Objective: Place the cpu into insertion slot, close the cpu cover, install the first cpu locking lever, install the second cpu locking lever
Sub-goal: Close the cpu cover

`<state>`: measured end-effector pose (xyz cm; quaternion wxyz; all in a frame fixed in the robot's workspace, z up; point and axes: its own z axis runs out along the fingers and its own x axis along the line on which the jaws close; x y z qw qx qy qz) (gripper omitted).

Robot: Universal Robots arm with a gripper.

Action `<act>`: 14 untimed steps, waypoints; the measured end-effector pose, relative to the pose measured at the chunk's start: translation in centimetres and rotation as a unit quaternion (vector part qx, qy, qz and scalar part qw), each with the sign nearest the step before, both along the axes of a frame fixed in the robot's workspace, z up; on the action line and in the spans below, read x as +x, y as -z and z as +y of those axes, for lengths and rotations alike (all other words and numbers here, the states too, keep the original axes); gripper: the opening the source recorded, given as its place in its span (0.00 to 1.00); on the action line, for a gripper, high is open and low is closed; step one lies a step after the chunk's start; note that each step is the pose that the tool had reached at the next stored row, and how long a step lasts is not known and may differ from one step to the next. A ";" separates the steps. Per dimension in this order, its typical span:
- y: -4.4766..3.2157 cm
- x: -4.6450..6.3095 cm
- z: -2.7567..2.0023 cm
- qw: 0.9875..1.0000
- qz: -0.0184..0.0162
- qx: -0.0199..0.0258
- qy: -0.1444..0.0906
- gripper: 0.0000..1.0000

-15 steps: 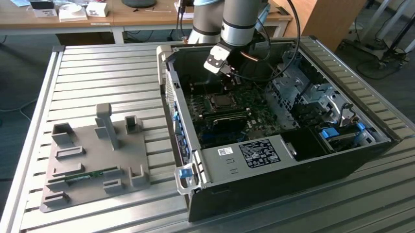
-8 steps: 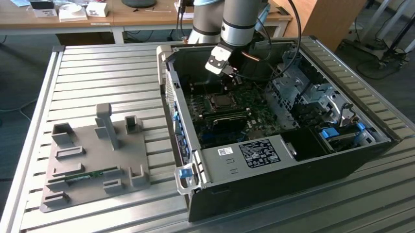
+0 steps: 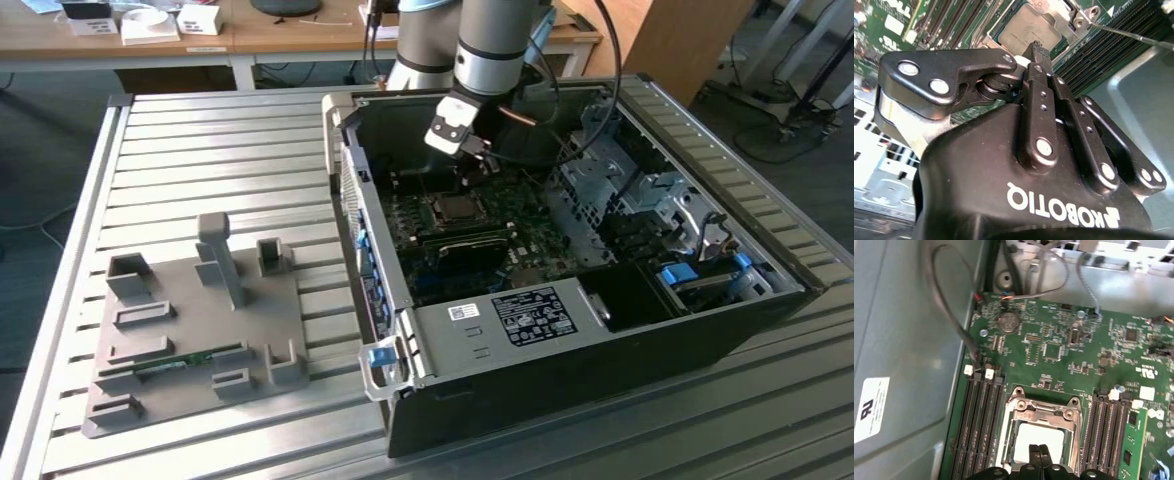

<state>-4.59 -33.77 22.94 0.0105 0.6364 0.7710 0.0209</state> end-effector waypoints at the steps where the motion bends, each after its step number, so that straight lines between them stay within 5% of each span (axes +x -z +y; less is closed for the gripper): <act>1: 0.00 0.0 0.00 1.000 0.000 0.000 -0.010 0.11; 8: 0.02 0.0 0.00 0.997 0.000 0.000 -0.073 0.11; 14: 0.03 0.0 0.00 0.992 0.000 0.000 -0.127 0.11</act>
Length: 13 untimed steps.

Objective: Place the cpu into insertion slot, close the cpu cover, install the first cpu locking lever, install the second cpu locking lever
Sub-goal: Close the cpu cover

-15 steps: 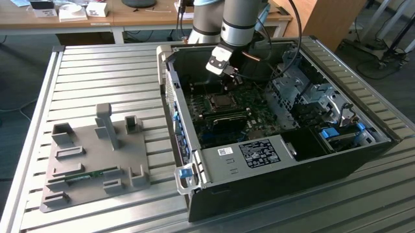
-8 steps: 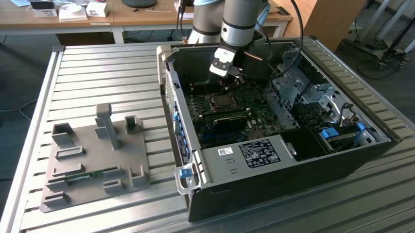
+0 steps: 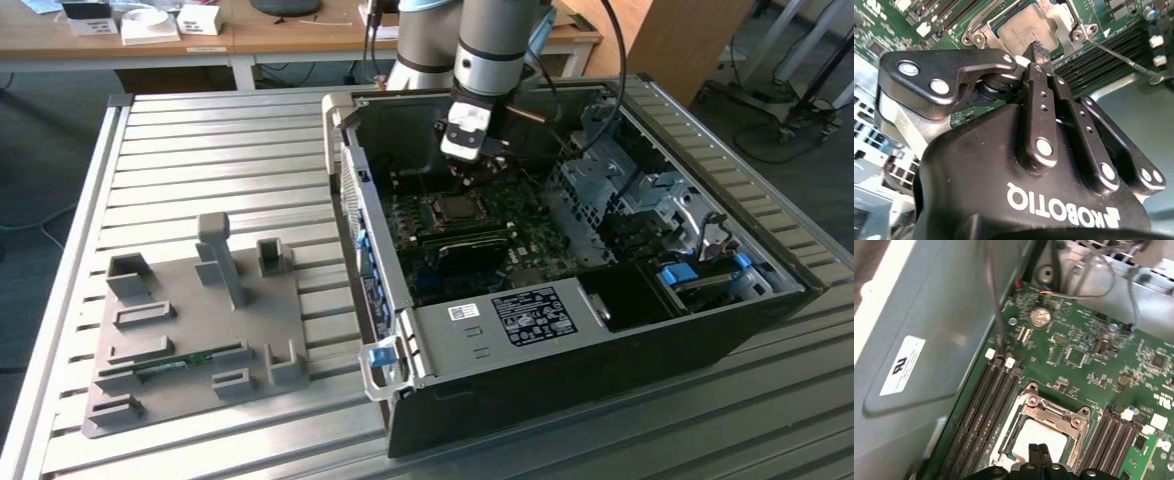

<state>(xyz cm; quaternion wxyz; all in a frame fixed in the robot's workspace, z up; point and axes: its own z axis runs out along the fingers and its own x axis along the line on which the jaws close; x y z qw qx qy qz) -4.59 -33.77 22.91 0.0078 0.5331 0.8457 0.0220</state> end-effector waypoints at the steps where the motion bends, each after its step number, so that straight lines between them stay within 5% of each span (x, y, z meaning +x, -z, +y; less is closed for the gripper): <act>1: 0.00 0.0 0.00 1.000 0.000 0.000 -0.009 0.11; 7: 0.01 0.0 0.00 0.998 0.000 0.000 -0.064 0.11; 13: 0.02 0.0 0.00 0.993 0.000 0.000 -0.117 0.11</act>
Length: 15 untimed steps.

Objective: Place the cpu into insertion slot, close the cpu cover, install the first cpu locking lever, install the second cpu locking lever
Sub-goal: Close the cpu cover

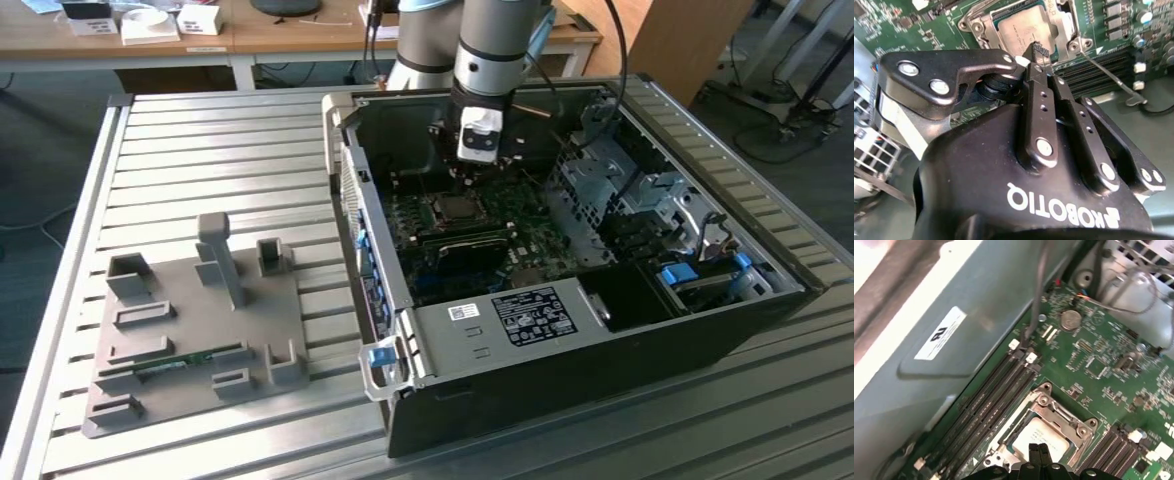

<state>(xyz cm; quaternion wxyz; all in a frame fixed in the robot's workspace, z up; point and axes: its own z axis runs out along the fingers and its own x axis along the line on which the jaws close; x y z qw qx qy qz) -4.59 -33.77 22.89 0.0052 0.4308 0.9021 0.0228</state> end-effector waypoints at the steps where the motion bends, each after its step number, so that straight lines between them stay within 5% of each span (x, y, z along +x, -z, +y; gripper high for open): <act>1: 0.00 0.0 0.00 1.000 0.000 0.000 -0.010 0.11; 8: 0.01 0.0 0.00 0.997 0.000 0.000 -0.073 0.11; 15: 0.02 0.0 0.00 0.991 0.000 0.000 -0.136 0.11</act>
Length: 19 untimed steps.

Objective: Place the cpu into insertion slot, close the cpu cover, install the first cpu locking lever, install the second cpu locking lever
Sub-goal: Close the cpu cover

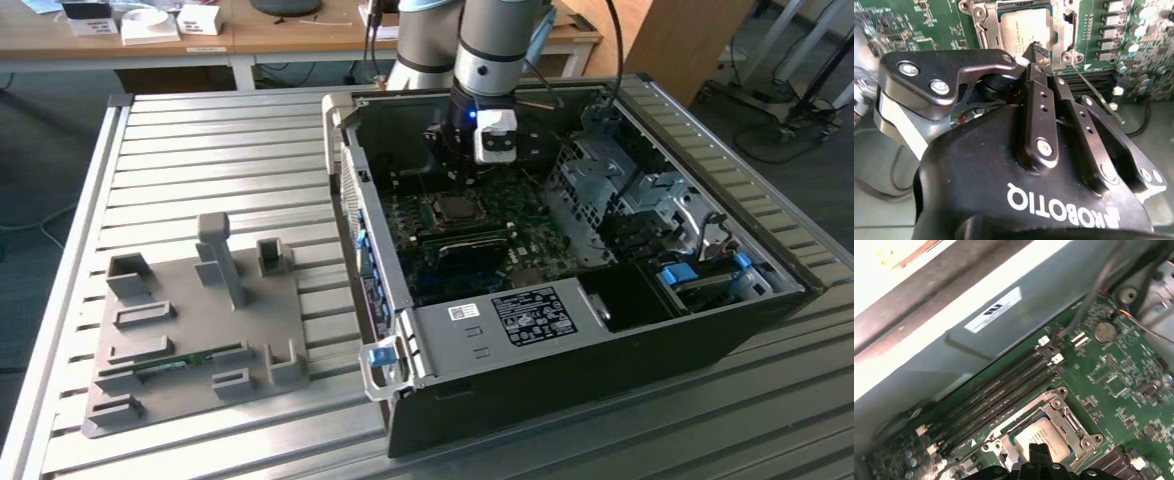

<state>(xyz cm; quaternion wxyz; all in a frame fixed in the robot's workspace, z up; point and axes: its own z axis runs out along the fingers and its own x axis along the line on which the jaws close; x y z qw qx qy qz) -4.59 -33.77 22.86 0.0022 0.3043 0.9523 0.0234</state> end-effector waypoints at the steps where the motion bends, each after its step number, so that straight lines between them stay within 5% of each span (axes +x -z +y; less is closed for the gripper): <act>1: 0.00 0.0 0.00 1.000 0.000 0.000 -0.010 0.11; 6: 0.01 0.0 0.00 0.999 0.000 0.000 -0.055 0.11; 10: 0.02 0.0 0.00 0.996 0.000 0.000 -0.091 0.11; 14: 0.03 0.0 0.00 0.992 0.000 0.000 -0.128 0.11; 19: 0.06 0.0 0.00 0.985 0.000 0.000 -0.172 0.11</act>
